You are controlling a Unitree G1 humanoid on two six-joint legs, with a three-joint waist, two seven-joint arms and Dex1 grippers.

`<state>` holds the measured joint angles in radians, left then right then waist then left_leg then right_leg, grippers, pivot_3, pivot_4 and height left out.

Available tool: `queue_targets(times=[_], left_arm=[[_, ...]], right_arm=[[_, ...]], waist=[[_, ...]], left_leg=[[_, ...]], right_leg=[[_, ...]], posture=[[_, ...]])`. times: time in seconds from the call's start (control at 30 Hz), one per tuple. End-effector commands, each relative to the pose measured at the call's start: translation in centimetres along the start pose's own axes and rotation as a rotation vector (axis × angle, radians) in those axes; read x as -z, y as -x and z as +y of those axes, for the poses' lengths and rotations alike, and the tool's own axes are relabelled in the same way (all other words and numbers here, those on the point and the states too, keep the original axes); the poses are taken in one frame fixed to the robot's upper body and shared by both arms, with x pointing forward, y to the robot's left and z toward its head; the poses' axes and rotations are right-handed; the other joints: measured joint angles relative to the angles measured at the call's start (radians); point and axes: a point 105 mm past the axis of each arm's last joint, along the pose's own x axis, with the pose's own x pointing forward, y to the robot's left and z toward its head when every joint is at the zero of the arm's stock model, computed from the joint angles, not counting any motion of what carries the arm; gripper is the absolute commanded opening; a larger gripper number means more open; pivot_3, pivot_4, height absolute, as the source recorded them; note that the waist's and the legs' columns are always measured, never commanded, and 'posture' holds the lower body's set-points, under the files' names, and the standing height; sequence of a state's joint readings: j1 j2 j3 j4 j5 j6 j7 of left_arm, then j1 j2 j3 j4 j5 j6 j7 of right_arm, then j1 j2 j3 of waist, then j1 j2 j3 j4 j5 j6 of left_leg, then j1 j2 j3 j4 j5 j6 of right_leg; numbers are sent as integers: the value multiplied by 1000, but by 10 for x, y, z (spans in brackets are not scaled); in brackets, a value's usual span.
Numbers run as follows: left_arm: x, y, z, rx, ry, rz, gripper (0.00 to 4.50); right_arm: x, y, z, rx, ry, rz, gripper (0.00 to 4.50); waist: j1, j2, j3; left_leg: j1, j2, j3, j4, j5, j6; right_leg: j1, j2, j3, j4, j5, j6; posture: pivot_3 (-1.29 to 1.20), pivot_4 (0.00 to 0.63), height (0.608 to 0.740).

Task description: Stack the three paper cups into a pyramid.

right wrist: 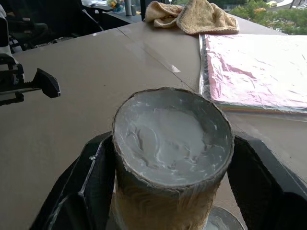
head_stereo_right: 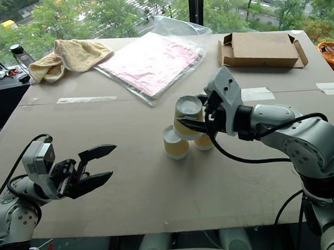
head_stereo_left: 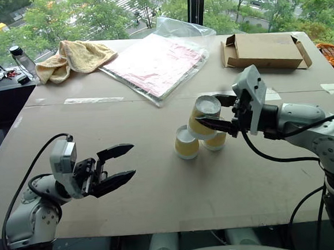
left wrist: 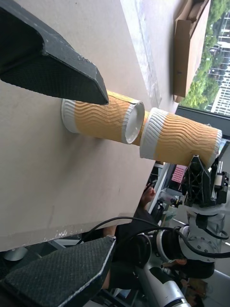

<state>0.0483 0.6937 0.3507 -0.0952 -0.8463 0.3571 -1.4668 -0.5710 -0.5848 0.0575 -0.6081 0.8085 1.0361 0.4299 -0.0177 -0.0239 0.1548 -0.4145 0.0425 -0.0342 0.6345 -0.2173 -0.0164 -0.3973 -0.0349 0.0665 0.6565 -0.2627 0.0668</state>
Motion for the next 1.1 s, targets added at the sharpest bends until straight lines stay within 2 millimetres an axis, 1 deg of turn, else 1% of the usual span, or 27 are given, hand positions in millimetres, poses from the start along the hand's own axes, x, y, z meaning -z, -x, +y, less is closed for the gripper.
queue_targets(times=[0.03,0.17,0.3,0.43,0.5,0.67,0.8,0.87,0.9,1.03,1.1], left_arm=[[-3,1,-2,5,-28,-6,4500],[-1,0,-4,2,-25,-9,4500],[0,-4,-7,-14,-2,-23,4500],[3,-11,-8,-53,6,-13,4500],[6,-11,-6,-88,18,2,4500],[13,0,0,-185,13,59,4500],[28,16,6,-289,7,170,4500],[34,23,8,-324,-12,213,4500],[36,26,9,-334,-5,226,4500],[39,35,11,-351,8,252,4500],[40,37,12,-354,9,257,4500]], right_arm=[[-6,3,-2,11,44,-29,4423],[-8,6,-5,26,64,-41,4423],[-17,19,-10,59,104,-91,4423],[-31,47,-3,32,134,-204,4423],[-26,64,1,31,135,-209,4423],[11,108,13,81,80,-137,4423],[48,142,22,196,-18,-44,4423],[65,155,25,245,-44,-6,4423],[74,163,29,269,-71,8,4423],[96,180,38,312,-98,48,4423],[102,183,41,317,-93,62,4423]], waist=[[0,0,0],[0,0,0],[1,0,0],[5,-1,1],[5,-1,1],[6,-1,0],[3,-2,0],[3,-2,-1],[3,-2,-1],[3,-4,-2],[3,-4,-2]], left_leg=[[0,0,0,0,0,0],[0,0,0,0,0,0],[0,0,0,0,0,0],[-1,0,0,0,0,0],[-1,0,0,0,0,0],[0,0,0,-2,0,0],[1,0,0,-2,0,0],[1,0,0,-2,0,0],[2,0,0,-1,0,0],[2,1,1,-1,0,0],[3,1,1,0,0,0]], right_leg=[[0,0,0,0,0,0],[0,0,0,0,0,0],[0,0,0,0,0,0],[0,0,0,-2,0,1],[0,0,0,-2,1,1],[1,0,-1,-4,0,1],[2,0,0,-3,0,1],[2,0,0,-3,-1,0],[2,0,0,-3,-3,2],[3,0,0,-3,-4,2],[3,-1,0,-4,-4,2]], posture=[[0,150,740],[0,150,740],[0,150,740],[0,150,740],[0,150,740],[0,150,740],[0,150,740],[0,150,740],[0,150,740],[0,150,740],[0,150,740]])
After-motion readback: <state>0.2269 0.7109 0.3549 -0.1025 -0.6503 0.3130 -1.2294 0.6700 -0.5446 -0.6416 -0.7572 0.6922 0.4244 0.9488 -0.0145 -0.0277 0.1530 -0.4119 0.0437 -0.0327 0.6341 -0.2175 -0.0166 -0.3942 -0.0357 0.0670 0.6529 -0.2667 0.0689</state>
